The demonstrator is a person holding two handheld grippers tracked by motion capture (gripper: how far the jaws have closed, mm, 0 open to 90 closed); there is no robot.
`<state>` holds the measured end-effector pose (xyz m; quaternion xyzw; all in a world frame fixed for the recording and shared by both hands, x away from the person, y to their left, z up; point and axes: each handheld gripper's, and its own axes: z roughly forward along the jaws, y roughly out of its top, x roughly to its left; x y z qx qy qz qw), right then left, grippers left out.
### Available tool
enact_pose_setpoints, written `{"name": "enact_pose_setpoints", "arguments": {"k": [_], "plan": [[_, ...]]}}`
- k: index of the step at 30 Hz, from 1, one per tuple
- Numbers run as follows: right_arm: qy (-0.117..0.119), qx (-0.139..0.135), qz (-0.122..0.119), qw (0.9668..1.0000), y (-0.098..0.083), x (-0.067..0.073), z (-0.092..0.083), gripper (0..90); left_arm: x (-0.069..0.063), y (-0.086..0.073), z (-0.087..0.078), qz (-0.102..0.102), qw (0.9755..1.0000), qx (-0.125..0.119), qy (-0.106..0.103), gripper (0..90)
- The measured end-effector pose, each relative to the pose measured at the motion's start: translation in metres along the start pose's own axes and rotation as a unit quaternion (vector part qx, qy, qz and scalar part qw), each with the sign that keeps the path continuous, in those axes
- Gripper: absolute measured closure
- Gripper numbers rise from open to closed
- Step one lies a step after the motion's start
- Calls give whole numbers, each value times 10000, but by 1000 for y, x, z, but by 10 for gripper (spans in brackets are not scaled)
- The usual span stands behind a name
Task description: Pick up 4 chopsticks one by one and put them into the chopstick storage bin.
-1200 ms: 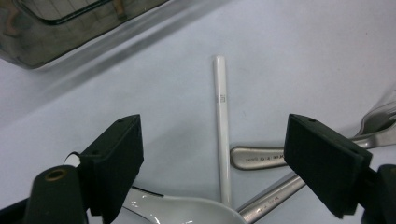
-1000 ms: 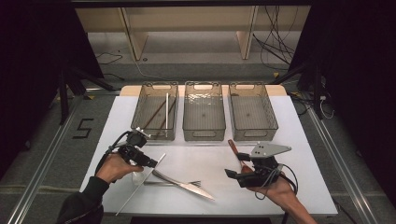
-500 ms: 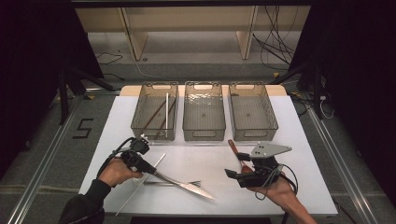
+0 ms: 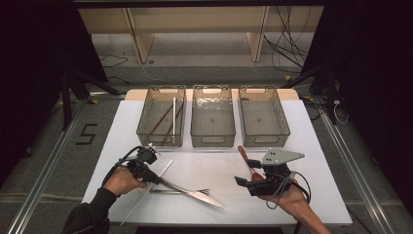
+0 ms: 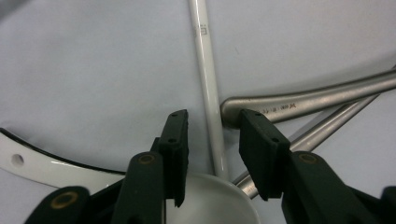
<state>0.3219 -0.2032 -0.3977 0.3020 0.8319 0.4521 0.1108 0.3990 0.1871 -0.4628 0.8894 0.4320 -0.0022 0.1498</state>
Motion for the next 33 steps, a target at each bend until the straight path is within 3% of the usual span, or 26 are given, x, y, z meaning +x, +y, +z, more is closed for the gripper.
{"name": "enact_pose_setpoints", "arguments": {"k": [4, 12, 25, 33], "plan": [[0, 10, 0, 10000, 0, 0, 1, 293, -2, -2, 0, 30, 9999, 93, -84, 677], [-10, -6, 1, 10000, 0, 0, 0, 293, -3, -4, 0, 34, 9998, 217, -38, 742], [-20, 15, 3, 10000, 0, 0, 0, 294, -7, -2, 1, 123, 9992, 270, 252, 804], [-20, 2, -12, 10000, 0, 0, 0, 294, -4, -2, 1, -33, 9995, 252, 186, 832]]}}
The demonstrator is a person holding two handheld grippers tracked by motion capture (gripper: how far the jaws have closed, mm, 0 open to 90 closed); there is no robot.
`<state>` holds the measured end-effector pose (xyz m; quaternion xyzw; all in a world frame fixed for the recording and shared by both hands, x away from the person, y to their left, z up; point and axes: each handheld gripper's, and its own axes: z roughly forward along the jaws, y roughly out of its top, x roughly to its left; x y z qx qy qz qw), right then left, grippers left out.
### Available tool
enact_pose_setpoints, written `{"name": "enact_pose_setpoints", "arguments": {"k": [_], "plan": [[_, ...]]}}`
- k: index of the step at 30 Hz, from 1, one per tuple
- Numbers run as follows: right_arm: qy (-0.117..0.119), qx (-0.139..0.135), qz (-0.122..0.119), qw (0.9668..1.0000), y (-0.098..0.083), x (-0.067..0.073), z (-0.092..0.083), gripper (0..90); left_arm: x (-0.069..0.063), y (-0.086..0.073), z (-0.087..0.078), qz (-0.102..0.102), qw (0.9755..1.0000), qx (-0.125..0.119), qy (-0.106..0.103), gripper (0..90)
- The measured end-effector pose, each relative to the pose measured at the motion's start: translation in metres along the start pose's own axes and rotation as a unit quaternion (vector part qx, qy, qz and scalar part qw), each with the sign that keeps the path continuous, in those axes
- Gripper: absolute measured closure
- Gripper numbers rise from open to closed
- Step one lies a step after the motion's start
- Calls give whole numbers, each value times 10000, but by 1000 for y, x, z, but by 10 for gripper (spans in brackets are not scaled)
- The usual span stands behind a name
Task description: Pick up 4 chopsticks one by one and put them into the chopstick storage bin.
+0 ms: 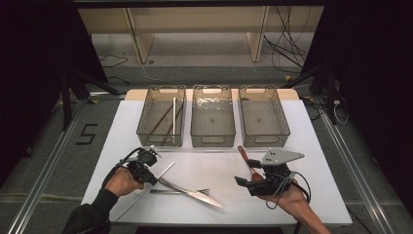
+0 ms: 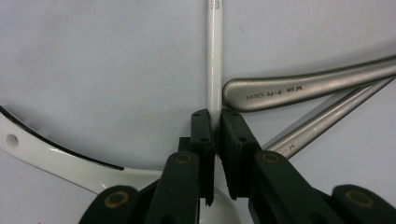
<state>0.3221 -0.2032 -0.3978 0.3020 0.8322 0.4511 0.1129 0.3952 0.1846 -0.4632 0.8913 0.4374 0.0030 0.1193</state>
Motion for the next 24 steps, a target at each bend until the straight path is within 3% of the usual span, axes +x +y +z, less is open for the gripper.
{"name": "enact_pose_setpoints", "arguments": {"k": [17, 24], "plan": [[-4, 5, -8, 10000, 0, 0, 0, 295, -1, 1, 0, 26, 10000, 64, 25, 834], [-16, -11, -5, 10000, 0, 0, 0, 296, 3, 2, -10, -73, 9996, -284, -49, 836]]}}
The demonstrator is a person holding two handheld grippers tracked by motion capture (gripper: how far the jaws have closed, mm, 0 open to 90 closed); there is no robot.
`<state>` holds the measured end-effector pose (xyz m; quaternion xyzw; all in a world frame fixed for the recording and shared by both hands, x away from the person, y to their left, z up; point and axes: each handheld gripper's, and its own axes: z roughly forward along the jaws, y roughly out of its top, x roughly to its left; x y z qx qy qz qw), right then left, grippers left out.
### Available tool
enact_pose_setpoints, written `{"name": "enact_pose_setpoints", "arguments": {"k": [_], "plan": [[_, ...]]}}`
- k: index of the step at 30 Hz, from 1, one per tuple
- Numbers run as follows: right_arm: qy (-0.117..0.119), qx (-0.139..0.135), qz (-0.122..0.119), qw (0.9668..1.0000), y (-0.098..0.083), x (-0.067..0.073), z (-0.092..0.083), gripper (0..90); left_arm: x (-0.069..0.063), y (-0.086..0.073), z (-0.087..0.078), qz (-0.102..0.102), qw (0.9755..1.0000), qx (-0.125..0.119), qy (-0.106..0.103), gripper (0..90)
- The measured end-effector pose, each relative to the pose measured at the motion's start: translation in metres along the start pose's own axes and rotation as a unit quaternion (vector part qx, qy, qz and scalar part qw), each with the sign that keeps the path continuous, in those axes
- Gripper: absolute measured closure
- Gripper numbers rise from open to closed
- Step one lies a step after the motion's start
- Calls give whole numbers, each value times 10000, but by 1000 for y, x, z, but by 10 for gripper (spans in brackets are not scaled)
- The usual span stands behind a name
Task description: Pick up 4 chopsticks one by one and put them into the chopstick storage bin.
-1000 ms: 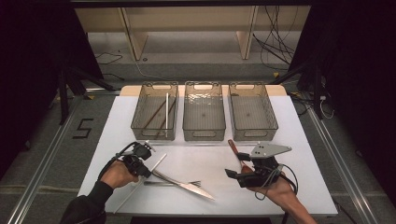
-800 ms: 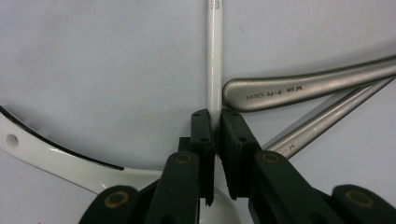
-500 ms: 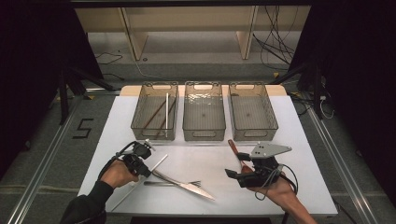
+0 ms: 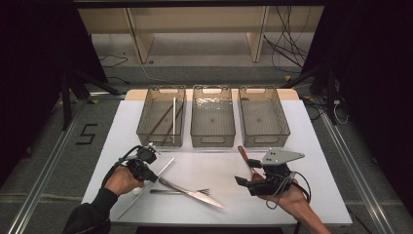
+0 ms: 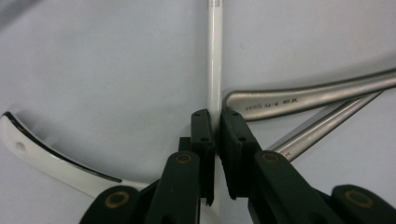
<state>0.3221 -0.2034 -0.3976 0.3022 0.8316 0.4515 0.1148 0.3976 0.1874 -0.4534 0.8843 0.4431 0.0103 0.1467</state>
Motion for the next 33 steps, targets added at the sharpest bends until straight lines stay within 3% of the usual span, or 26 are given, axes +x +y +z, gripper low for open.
{"name": "enact_pose_setpoints", "arguments": {"k": [6, 12, 16, 23, 26, 28, 33], "plan": [[-7, -9, -15, 10000, 0, 0, 0, 296, 0, 3, -11, -17, 9993, -343, -160, 837], [-11, 6, -9, 10000, 0, -1, 0, 296, 0, 9, -24, -79, 9963, -739, -425, 836], [8, -5, 13, 10000, 0, 0, 0, 296, 4, 14, -36, -247, 9907, -1152, -679, 835], [9, -15, 29, 10000, 0, 0, 0, 296, 1, 29, -53, -194, 9848, -1564, -736, 835], [-7, -46, 30, 10000, 0, -1, -1, 296, 2, 37, -61, -206, 9809, -1738, -846, 835], [-6, -53, 33, 10000, 0, -1, -1, 296, 3, 41, -66, -202, 9792, -1860, -782, 835], [-7, -77, 46, 10000, 0, -1, -1, 296, 10, 54, -82, -310, 9710, -2207, -869, 835]]}}
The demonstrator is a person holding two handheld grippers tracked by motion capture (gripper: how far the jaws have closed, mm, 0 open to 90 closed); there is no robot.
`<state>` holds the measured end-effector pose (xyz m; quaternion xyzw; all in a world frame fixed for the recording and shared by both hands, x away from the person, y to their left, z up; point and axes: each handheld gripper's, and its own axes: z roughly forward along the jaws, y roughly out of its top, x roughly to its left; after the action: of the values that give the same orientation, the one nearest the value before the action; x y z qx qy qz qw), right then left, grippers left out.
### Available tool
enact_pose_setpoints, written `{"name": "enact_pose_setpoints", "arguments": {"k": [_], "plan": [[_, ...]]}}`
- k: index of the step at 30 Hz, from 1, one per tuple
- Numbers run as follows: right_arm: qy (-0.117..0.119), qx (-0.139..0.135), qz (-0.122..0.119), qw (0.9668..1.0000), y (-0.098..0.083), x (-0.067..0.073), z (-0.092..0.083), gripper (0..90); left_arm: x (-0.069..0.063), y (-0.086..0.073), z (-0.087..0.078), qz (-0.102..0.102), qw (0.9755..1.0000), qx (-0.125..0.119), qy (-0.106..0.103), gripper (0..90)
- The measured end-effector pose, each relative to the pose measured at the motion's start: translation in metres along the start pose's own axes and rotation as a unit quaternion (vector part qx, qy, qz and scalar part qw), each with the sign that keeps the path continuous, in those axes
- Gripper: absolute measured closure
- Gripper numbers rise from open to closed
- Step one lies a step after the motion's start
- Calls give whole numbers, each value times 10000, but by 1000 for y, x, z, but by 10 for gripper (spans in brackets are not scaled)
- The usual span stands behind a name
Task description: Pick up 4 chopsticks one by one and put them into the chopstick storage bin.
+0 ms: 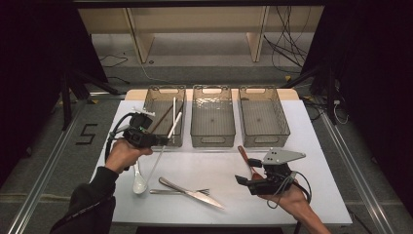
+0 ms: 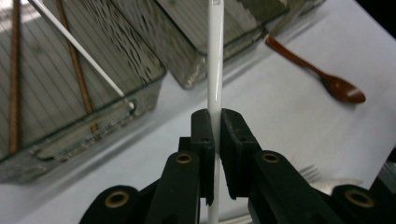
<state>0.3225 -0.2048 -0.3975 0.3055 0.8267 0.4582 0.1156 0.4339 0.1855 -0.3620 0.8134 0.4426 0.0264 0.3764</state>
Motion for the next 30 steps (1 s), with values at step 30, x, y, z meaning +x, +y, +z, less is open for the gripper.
{"name": "enact_pose_setpoints", "arguments": {"k": [30], "plan": [[14, -17, 12, 10000, 0, -1, -1, 295, 29, 82, -13, -327, 9958, -726, 443, 834]]}}
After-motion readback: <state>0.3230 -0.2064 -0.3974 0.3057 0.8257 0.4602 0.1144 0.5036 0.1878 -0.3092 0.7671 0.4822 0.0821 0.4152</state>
